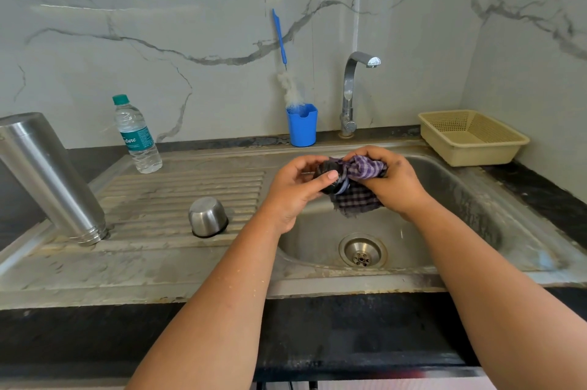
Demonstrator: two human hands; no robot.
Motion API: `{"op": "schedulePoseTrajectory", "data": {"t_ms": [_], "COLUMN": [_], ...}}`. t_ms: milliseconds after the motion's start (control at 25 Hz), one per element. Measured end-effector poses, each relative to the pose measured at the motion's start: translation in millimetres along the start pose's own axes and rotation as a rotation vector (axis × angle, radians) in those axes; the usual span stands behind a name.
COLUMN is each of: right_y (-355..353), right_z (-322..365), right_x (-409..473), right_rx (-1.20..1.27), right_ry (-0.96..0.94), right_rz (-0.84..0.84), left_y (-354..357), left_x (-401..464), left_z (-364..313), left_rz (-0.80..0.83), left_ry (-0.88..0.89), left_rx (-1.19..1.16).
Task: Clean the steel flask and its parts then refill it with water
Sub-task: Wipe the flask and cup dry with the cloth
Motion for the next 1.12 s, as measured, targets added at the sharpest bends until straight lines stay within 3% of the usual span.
{"op": "schedulePoseTrajectory", "data": {"t_ms": [160,320,440,520,680,840,920,1000,1080,1120], "right_y": [0,3,2,2,12,23,24,15,-5,-14], "right_z": [-3,5,9,3,-14,-17,-23,-32,-33,-27], "right_x": [0,-2,-3,-3,-7,-17,-21,-19,-16,-14], "right_rx": [0.077,-0.111,-0.089,0.087,0.664,0.857,0.844,0.803,0.57,0.33], "right_ry": [0.031,-0.059,-0.088,0.039,0.427,0.683,0.781,0.784,0.681,0.594], "right_rz": [0.006,-0.059,-0.088,-0.085,-0.033,0.095,0.089,-0.023,-0.242,-0.312], "left_y": [4,1,0,1,9,18,16,9,6,7], "left_x": [3,4,5,3,-2,-2,2,4,4,4], "left_z": [6,13,8,-1,-9,-8,-6,1,11,15], "left_rz": [0.087,-0.185,-0.141,-0.072,0.087,0.172,0.082,-0.057,-0.149,-0.167], "left_ry": [0.026,-0.054,-0.029,0.013,0.082,0.099,0.073,-0.004,-0.105,-0.146], "left_rx": [-0.005,0.02,-0.023,-0.089,-0.16,-0.265,-0.443,-0.607,-0.62,-0.608]}}
Point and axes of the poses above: each hand's wrist, its own x-axis towards the middle knuckle, its own y-axis out of the palm, z = x × y, the point moved 6 cm from there along x, towards the middle knuckle, and after that the axes turned 9 degrees about z, right-handed, at the moved point
